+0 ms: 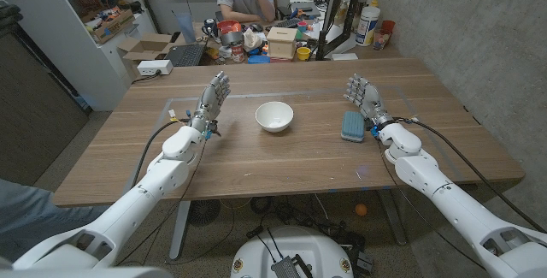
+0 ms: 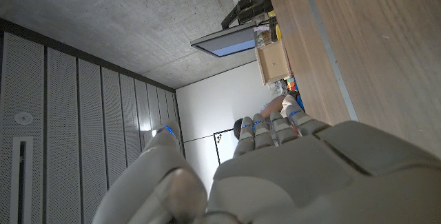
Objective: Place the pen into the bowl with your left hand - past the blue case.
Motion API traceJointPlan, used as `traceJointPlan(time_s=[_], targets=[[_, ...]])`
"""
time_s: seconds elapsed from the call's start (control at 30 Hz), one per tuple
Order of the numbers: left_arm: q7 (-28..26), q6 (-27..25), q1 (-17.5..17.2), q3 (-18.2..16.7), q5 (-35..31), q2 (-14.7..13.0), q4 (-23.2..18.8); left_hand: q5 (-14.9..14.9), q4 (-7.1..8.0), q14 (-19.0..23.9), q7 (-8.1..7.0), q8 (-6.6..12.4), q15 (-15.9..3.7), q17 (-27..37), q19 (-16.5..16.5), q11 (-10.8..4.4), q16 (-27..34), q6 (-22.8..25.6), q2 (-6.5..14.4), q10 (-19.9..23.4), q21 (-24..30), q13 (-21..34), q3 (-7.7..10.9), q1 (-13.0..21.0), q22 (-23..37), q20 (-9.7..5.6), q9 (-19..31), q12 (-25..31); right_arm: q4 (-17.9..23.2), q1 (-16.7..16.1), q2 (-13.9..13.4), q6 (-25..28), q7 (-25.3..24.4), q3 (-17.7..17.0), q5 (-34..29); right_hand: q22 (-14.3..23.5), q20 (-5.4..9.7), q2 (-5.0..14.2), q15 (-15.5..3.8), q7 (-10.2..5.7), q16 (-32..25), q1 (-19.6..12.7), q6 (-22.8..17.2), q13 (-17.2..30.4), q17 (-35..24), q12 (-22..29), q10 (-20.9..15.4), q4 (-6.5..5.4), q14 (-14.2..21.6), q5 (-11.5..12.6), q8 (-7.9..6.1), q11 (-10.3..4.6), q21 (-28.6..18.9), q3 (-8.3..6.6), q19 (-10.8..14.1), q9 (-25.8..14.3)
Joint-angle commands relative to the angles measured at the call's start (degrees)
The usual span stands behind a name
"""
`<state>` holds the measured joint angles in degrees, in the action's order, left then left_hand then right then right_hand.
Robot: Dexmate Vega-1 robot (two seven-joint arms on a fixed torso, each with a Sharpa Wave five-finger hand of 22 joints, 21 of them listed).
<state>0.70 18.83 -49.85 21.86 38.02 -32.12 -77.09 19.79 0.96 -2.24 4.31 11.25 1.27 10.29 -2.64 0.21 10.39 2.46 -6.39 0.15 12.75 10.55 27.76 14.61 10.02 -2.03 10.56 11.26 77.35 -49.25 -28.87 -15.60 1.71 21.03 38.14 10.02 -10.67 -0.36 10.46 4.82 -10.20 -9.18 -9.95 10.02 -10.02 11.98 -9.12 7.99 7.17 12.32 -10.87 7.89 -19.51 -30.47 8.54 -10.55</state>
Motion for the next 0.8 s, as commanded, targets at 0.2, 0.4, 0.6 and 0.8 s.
traceJointPlan(time_s=[0.2,0.4,0.6,0.8], targets=[[-6.42,3.43,1.80,6.56,3.61,-4.91,-1.92,0.24,-0.04,-0.54,0.43,0.27,-0.16,0.08,-0.78,0.13,0.33,0.22,0.24,0.10,-0.05,0.16,0.21,0.78,0.10,-3.42,0.20,0.27,0.33,0.65,0.55,1.19,3.27,-1.64,0.09,0.28,-0.50,-0.11,0.43,-0.09,-0.20,-0.55,-0.54,0.24,-0.23,0.08,-0.59,-0.01,-0.15,0.30,-0.29,0.10,-0.11,-0.20,-0.17,-0.07],[-12.50,2.46,0.54,8.68,1.52,-7.60,-7.59,0.24,-0.05,-0.50,0.34,0.22,-0.18,0.08,-0.88,0.23,0.34,0.13,0.30,0.16,-0.17,0.16,0.15,0.84,0.11,-3.31,0.20,0.29,-2.25,1.30,-0.01,-0.40,7.25,-3.22,1.35,0.29,-0.54,-0.14,0.40,-0.15,-0.18,-0.56,-0.66,0.25,-0.24,0.05,-0.59,-0.03,-0.19,0.30,-0.32,0.03,0.03,-0.12,-0.22,-0.08],[-14.38,1.44,-0.57,10.15,1.15,-11.00,-11.79,0.24,-0.08,-0.37,0.41,0.27,-0.11,0.07,-0.95,0.29,0.38,0.27,0.43,0.31,-0.27,0.16,0.14,0.94,0.11,-3.06,0.21,0.33,0.13,-0.54,-1.74,-0.27,5.66,-4.12,-0.32,0.29,-0.53,-0.15,0.36,-0.25,-0.22,-0.57,-0.79,0.25,-0.25,0.04,-0.65,-0.06,-0.07,0.29,-0.34,-0.10,0.13,-0.03,-0.18,-0.08],[-13.27,1.97,-0.79,10.77,0.49,-15.23,-12.19,0.27,-0.19,0.13,0.52,0.33,0.10,0.05,-0.86,0.37,0.52,0.47,1.22,0.64,-0.36,0.16,0.47,1.51,0.13,-2.64,0.22,0.44,4.08,-3.22,-1.39,-0.98,-1.58,-3.65,-4.69,0.30,-0.50,-0.09,0.28,-0.43,-0.25,-0.67,-1.15,0.26,-0.24,0.16,-1.06,-0.06,0.07,0.30,-0.44,-0.16,0.26,0.01,-0.09,-0.09]])
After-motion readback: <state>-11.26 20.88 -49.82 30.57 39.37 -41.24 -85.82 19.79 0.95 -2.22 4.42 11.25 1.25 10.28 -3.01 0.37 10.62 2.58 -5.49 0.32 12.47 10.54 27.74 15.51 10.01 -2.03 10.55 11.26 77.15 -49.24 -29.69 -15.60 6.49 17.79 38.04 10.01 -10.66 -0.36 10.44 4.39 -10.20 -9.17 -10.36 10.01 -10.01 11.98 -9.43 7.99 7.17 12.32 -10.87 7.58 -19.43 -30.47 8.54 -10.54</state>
